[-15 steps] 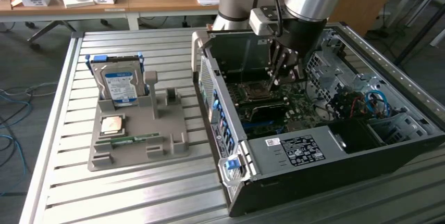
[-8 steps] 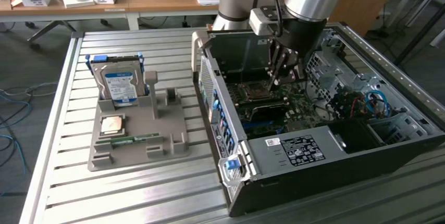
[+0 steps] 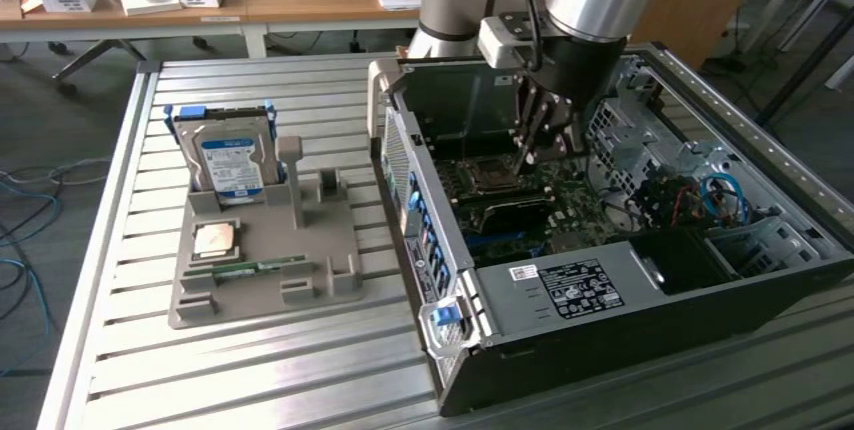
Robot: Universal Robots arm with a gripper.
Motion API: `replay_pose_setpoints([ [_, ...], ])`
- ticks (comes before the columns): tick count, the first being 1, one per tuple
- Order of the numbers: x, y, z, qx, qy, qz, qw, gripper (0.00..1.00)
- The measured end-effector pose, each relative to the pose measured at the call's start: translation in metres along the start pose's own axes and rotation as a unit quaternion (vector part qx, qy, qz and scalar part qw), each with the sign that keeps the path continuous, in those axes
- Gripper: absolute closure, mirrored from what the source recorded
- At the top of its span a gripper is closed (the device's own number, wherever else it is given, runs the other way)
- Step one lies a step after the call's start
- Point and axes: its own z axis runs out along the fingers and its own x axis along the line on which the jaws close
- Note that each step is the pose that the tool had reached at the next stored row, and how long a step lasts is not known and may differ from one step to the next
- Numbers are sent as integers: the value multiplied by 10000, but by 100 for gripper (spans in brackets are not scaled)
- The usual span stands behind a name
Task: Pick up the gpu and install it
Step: 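Press down on the gpu until it lock into place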
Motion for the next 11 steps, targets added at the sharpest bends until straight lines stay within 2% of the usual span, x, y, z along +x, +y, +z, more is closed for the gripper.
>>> replay_pose_setpoints([
  [11, 5, -4, 141, -2, 8, 1, 10000, 89],
])
